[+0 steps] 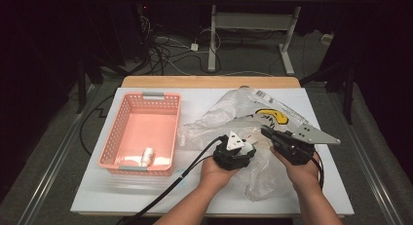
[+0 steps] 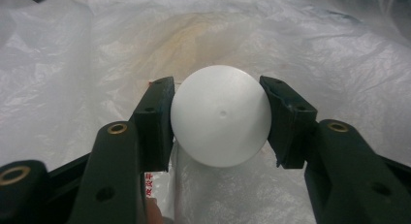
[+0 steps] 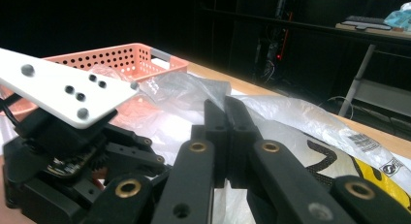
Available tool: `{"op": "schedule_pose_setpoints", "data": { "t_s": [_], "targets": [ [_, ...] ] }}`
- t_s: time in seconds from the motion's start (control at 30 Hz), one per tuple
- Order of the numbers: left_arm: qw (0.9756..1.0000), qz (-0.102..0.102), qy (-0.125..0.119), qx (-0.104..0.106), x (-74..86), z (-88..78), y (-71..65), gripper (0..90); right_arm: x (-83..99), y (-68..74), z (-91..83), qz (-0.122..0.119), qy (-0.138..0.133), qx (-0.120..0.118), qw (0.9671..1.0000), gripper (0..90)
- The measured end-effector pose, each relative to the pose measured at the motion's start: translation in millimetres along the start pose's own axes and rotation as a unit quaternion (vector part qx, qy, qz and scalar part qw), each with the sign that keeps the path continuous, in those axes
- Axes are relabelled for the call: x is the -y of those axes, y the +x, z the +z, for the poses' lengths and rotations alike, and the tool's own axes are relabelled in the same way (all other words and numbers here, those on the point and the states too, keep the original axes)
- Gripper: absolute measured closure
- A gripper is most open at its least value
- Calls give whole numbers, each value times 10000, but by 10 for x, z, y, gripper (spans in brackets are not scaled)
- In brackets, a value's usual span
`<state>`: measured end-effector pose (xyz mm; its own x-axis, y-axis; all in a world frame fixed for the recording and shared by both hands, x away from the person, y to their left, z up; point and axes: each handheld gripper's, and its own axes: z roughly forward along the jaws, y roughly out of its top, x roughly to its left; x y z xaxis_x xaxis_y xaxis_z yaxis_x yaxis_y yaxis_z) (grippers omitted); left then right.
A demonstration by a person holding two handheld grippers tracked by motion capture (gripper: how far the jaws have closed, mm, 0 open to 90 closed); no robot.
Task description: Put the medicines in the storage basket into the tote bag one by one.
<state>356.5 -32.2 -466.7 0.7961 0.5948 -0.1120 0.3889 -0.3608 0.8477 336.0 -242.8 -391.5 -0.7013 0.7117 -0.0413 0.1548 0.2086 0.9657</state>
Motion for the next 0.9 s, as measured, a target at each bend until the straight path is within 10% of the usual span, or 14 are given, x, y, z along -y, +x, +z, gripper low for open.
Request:
{"op": "schedule_pose_setpoints", "data": {
  "t_s": [0.9],
  "targets": [
    [9995, -185, 109, 233, -55, 198, -3, 422, 17, -51, -51, 76, -10, 65, 9999, 900]
  ]
}}
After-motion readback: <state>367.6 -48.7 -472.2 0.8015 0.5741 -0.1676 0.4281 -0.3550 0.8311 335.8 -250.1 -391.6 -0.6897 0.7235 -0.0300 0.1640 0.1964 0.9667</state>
